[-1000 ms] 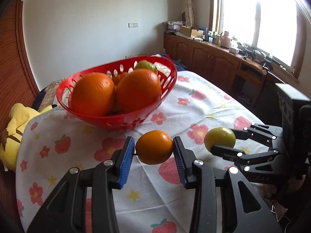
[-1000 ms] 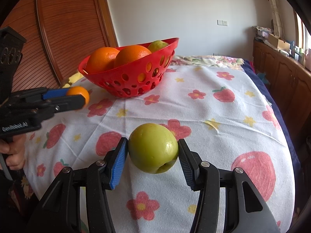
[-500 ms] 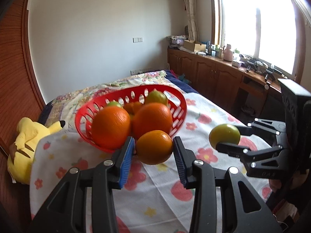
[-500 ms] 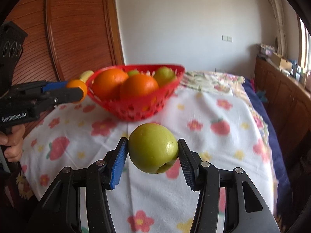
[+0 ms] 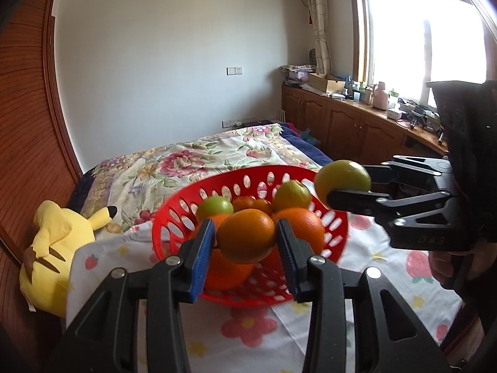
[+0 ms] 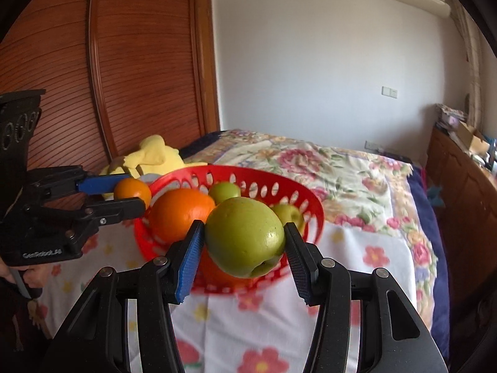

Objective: Organize fruits
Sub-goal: 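Carry mandarin in left tool and lemon in right tool over the basket, then open both tools to drop the mandarin and lemon into the basket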

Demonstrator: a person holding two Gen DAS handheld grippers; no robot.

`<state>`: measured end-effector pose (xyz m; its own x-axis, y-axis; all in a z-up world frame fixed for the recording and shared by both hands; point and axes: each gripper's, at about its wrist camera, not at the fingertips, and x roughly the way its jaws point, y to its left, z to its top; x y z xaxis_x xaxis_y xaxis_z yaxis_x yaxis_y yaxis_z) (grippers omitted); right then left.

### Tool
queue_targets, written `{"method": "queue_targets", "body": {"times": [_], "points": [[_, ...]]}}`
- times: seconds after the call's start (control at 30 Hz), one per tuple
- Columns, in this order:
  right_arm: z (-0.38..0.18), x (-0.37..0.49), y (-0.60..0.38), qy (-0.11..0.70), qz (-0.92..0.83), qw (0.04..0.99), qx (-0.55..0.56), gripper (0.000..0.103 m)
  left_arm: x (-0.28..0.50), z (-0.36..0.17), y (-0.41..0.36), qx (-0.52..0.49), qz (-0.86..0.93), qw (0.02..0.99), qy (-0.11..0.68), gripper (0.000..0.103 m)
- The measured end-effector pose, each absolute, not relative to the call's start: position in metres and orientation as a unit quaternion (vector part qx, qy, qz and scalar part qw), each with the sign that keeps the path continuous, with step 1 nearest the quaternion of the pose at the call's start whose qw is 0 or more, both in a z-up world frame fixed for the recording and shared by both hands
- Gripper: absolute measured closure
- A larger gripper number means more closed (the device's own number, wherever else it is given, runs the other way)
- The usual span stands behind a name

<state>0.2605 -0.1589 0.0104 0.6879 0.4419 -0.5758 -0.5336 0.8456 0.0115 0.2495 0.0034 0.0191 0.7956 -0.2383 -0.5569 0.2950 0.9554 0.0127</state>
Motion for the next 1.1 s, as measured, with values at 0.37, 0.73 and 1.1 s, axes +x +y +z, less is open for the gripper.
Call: {"method": "queue_targets", "body": {"times": [0.37,0.73,1.1], "points": [[-0.012,0.348,-0.134,0.337,0.273,0.897,-0.085,0.05,0.306,0.016,0.007,0.049,-0.143,0.94,0.307,0.064],[-0.03,0.38,-0.129,0.364,0.285,0.883,-0.086,0.05,0.339,0.004,-0.005,0.047,-0.148,0.934,0.321,0.064],[-0.023,0.37,-0.136,0.35,0.291,0.888,-0.07,0.049,0.338,-0.001,-0.007,0.046,-0.147,0.934,0.324,0.066]]}}
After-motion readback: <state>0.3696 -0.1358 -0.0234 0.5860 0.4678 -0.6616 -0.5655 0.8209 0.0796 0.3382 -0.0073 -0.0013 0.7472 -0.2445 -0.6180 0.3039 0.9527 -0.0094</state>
